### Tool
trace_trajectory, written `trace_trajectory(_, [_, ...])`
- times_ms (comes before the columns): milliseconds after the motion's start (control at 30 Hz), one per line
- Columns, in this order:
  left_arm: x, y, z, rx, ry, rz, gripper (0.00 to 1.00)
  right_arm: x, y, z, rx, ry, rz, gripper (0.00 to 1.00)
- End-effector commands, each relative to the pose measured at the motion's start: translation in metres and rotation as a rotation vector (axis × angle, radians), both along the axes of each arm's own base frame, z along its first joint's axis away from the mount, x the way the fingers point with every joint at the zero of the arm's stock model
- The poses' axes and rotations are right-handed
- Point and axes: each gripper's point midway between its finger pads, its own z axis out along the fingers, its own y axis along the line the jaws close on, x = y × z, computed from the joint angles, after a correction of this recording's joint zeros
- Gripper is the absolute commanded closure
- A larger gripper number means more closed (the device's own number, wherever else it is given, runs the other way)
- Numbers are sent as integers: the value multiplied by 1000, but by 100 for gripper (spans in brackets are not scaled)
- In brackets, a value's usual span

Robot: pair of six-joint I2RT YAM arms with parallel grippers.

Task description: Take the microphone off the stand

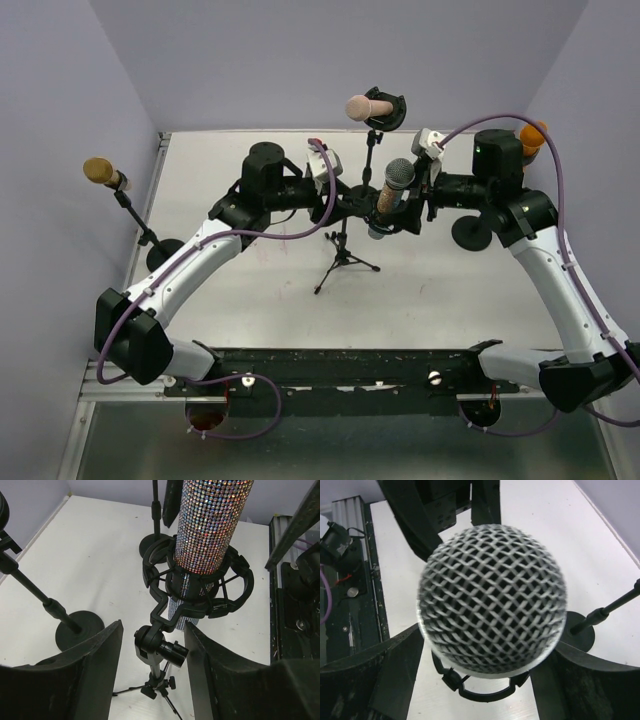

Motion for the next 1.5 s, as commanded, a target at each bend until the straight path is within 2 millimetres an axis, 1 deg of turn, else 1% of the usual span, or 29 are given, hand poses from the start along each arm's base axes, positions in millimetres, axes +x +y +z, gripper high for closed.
trace_trajectory(0, [-10,-5,14,-23,-37,-54,44,16,6,14,71,-22,-72,20])
trace_trajectory(67, [-14,-4,14,-24,-30,-54,48,21,6,13,66,-25,-90,28])
trace_trajectory(167, [-20,2,15,-25,-28,-51,51,28,5,9,65,-27,-112,37])
trace_trajectory(233, [-26,6,16,-28,-28,-49,51,30,7,7,73,-26,-113,41])
trace_trajectory(367, [-36,11,23,-48,-9,-41,51,34,12,-3,65,-16,-103,53])
trace_trajectory(433, [-40,13,26,-54,-5,-42,52,34,19,-2,69,-21,-85,59])
trace_trajectory(600, [-43,21,36,-60,-20,-16,52,34,43,0,78,-42,-15,65])
trace_trajectory(667, [-42,26,39,-61,-22,4,52,35,54,2,84,-47,5,71])
trace_trajectory(700, [-41,29,39,-59,-23,19,51,35,60,3,92,-42,13,74])
trace_trajectory(733, [-39,32,40,-58,-23,36,48,36,64,4,101,-43,19,76])
trace_trajectory(800, [-35,38,43,-55,-35,70,39,39,72,6,113,-44,23,80])
trace_trajectory(833, [-35,41,45,-54,-37,79,33,42,75,6,118,-39,18,82])
trace_trajectory(900, [-38,44,48,-50,-61,72,25,46,78,8,132,-33,6,85])
trace_trajectory(967, [-42,44,54,-62,-67,59,21,49,79,11,138,-32,-5,88])
trace_trajectory(1033, [-44,42,62,-93,-61,50,19,49,78,13,139,-35,-13,90])
trace_trajectory(1167, [-35,31,67,-148,5,50,21,50,75,11,140,-28,-36,94])
trace_trajectory(1233, [-25,25,64,-151,23,59,23,49,74,10,139,-16,-45,94])
trace_trajectory(1267, [-21,22,60,-143,34,65,23,47,73,11,140,-18,-45,94])
trace_trajectory(1300, [-15,20,64,-155,13,69,23,46,73,13,142,-21,-43,95])
trace_trajectory(1333, [-11,17,62,-153,12,76,23,46,73,15,146,-23,-45,95])
trace_trajectory(1400, [-6,14,59,-144,7,71,24,47,73,18,150,-20,-51,96])
trace_trajectory(1467, [-4,11,51,-127,9,60,23,48,73,20,155,-19,-58,96])
